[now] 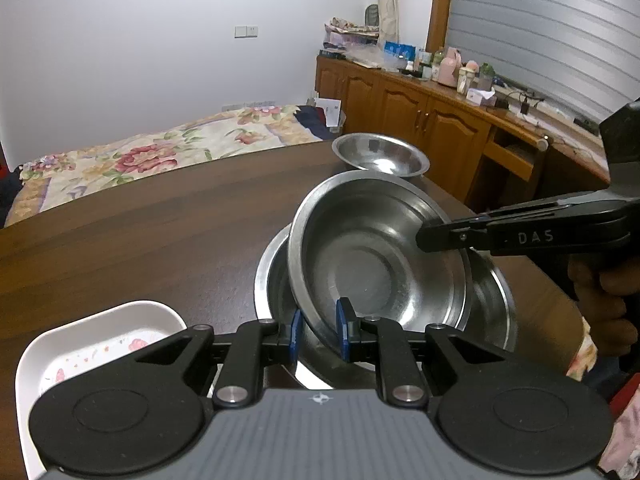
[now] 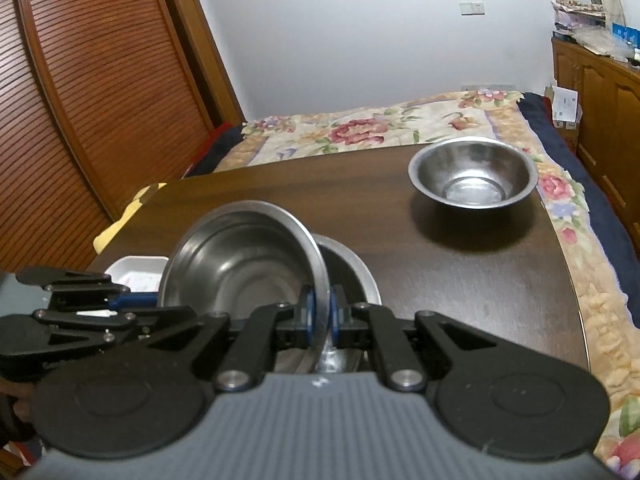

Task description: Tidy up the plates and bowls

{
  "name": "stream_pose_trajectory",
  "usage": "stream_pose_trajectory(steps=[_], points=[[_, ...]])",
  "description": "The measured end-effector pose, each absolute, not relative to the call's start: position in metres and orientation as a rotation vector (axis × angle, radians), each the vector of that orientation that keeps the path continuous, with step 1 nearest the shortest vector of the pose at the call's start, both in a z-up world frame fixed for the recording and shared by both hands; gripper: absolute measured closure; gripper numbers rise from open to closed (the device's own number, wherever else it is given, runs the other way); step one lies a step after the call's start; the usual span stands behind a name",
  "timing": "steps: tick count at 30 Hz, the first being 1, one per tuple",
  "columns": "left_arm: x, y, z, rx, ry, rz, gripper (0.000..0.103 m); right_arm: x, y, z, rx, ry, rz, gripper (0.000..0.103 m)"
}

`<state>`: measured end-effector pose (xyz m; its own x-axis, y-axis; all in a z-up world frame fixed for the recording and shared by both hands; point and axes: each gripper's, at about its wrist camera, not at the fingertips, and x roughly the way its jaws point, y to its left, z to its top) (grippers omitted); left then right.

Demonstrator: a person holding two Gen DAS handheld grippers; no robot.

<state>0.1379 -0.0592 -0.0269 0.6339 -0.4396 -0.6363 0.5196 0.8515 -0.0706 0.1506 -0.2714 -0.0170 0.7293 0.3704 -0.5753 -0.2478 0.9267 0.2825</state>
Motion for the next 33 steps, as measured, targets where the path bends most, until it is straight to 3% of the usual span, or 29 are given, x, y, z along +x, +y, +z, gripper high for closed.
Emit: stream_pose_trajectory(steps=[33], points=[[0.137, -0.064, -0.033, 0.193, 0.649, -0.500, 0.084, 0.144, -0.259, -0.019, 0.028, 0.649, 0.349, 0.092]])
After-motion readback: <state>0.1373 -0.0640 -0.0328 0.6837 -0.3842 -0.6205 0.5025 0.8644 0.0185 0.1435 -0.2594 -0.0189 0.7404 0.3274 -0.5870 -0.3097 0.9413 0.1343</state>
